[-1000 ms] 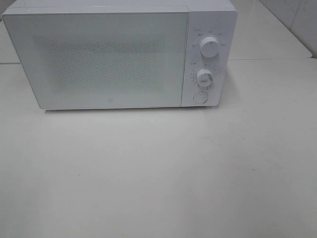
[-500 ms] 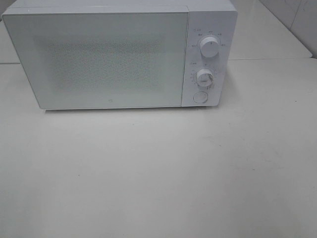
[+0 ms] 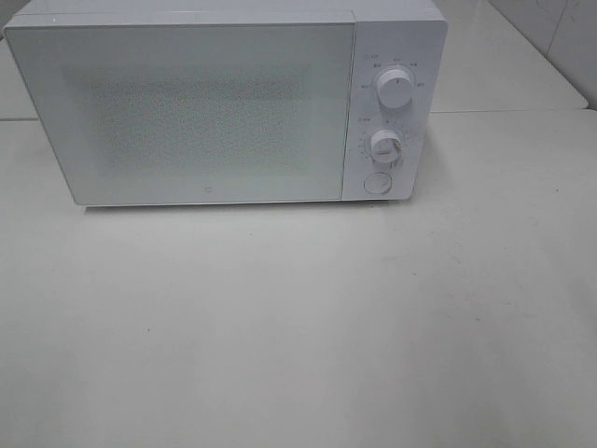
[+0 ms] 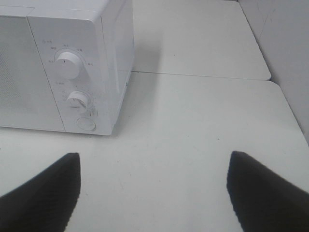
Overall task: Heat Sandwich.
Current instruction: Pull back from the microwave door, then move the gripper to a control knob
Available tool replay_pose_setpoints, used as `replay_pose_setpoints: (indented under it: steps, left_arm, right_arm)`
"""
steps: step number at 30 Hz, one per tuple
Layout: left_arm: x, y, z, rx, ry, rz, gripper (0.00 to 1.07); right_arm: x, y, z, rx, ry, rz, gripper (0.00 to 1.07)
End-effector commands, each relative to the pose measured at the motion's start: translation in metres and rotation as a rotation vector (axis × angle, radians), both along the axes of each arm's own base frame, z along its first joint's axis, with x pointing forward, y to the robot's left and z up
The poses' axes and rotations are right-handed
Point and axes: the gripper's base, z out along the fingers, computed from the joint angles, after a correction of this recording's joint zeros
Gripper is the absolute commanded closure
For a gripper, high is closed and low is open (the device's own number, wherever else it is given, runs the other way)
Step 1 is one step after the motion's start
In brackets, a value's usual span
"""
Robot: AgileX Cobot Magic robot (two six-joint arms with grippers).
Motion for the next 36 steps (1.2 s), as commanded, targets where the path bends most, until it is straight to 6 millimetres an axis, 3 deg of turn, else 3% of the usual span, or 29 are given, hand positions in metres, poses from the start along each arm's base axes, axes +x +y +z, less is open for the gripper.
replay_pose_setpoints:
  steps: [1,12,23,36]
  left_arm:
    - [-0.004,0.0,0.0,-0.008,-0.036,0.008,0.06]
    - [-0.004,0.0,0.0,-0.008,-0.036,0.008,0.06]
    - [-0.004,0.0,0.0,-0.008,-0.036,0.008,0.06]
    - [-0.004,0.0,0.0,-0.008,-0.036,0.008,0.06]
  right_arm:
    - [0.012,0.002,0.003,0.011,-0.048,0.0,0.28]
    - [0.062,0.011,-0.007,0.022,-0.111,0.037,0.31]
    - [0.11,0.021,-0.03,0.054,-0.16,0.07,0.31]
    - [0.12,0.019,-0.076,0.067,-0.255,-0.006,0.31]
